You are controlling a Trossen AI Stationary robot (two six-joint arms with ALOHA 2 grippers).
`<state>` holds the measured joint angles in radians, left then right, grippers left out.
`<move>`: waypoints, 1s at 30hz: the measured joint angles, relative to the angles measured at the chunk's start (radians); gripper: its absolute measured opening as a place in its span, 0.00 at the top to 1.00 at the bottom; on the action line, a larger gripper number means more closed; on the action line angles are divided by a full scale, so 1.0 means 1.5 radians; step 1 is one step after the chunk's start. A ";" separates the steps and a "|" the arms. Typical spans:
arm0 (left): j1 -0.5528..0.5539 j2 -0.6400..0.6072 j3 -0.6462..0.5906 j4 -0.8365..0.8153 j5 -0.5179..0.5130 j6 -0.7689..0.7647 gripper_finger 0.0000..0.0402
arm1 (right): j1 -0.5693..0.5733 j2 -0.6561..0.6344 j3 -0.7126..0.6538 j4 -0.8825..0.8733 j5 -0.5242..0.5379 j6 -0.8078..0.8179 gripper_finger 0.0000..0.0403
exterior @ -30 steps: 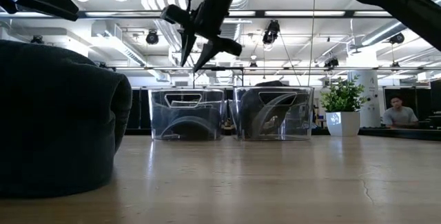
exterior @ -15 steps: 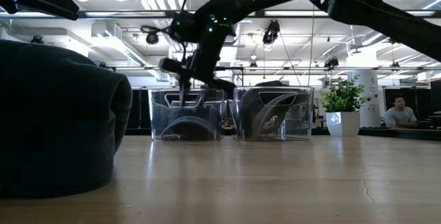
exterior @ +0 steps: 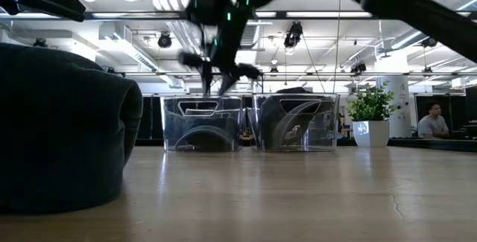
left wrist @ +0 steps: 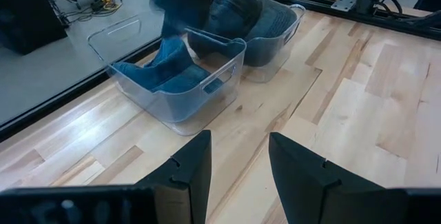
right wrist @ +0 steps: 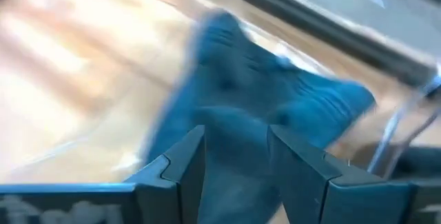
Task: Pick & Place hat
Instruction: Adjust the left transparent bin on the table, then put the blue cap into the left transparent bin
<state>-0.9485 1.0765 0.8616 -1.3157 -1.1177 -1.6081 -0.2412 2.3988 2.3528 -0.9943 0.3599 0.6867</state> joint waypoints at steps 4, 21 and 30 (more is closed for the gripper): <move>0.000 0.000 0.000 0.002 0.016 0.009 0.65 | 0.048 -0.053 0.003 0.001 -0.021 -0.066 0.63; -0.005 0.010 0.000 0.386 0.501 0.196 0.65 | 0.284 -0.048 -0.002 -0.043 -0.258 0.081 0.63; -0.075 0.118 0.000 0.528 0.595 -0.059 0.65 | 0.351 0.038 -0.002 0.093 -0.272 0.169 0.63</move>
<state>-1.0605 1.2528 0.8616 -0.5232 -0.2254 -1.6968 0.2859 2.4552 2.3493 -0.8550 -0.0480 0.9403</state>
